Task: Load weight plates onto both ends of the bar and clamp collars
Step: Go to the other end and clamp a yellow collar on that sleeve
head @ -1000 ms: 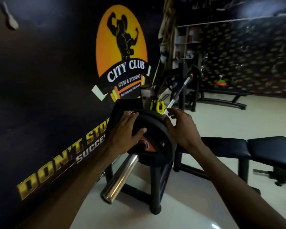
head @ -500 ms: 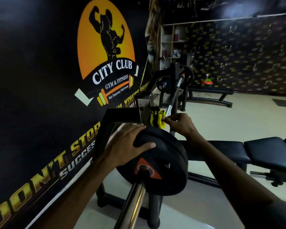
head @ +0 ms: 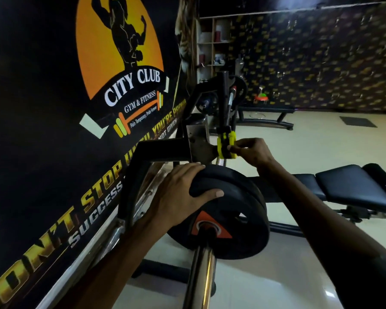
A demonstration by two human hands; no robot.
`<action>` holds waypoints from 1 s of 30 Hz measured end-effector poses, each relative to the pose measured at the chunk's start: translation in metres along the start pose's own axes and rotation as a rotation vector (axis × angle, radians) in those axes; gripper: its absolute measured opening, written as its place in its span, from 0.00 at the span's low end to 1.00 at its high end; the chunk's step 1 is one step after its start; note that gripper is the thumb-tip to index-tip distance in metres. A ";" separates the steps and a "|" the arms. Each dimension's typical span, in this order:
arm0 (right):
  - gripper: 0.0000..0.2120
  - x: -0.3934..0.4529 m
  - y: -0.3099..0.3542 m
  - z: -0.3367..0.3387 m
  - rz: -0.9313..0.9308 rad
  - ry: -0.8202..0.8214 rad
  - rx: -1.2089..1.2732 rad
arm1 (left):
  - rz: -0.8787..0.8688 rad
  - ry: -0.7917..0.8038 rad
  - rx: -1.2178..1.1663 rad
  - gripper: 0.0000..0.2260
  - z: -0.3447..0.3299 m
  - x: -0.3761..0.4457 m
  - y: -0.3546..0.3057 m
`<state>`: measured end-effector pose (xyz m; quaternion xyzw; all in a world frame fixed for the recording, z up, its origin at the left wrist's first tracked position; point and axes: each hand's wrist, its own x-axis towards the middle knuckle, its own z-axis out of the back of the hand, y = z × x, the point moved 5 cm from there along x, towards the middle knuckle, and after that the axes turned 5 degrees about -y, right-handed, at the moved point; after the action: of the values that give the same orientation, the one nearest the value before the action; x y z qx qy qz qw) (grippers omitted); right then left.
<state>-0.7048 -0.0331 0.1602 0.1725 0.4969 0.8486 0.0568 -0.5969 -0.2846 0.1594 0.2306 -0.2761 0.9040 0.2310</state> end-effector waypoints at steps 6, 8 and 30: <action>0.09 -0.049 0.046 0.041 0.182 -0.223 -0.013 | -0.021 0.020 -0.013 0.37 0.005 -0.002 -0.001; 0.07 -0.078 0.066 0.048 0.285 -0.279 -0.083 | -0.009 -0.002 -0.087 0.33 0.009 -0.006 -0.002; 0.08 -0.361 0.111 -0.013 0.549 -0.293 -0.268 | 0.317 0.024 -0.992 0.19 0.058 -0.155 -0.026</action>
<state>-0.3640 -0.1958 0.1652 0.4110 0.3023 0.8563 -0.0806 -0.4444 -0.3457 0.1283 0.0385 -0.7003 0.6907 0.1759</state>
